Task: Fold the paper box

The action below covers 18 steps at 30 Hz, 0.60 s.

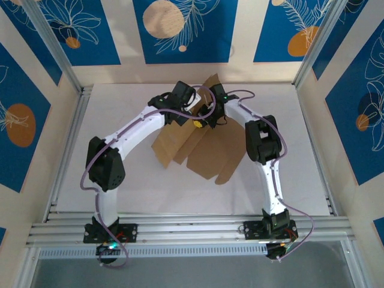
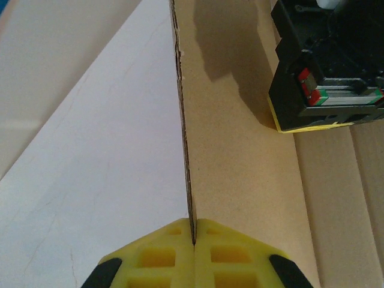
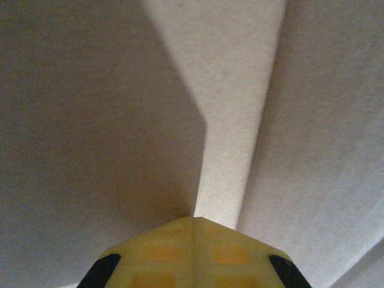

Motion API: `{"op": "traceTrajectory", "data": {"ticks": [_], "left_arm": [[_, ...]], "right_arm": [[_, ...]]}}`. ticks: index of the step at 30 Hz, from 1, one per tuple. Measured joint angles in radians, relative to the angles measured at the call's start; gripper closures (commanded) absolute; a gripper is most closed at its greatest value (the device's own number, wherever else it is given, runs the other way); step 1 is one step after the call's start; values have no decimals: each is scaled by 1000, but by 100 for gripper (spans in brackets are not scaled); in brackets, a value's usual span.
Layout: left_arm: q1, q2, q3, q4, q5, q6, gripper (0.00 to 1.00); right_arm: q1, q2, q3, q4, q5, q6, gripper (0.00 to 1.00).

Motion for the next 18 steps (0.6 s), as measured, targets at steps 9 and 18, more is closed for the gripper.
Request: {"op": "traceTrajectory", "data": {"ticks": [9, 18], "left_arm": [[-8, 3, -32, 31, 6, -34, 100], [-89, 1, -59, 64, -92, -41, 100]], "right_arm": [[14, 33, 32, -48, 57, -3, 100], [11, 13, -15, -18, 60, 2, 100]]}}
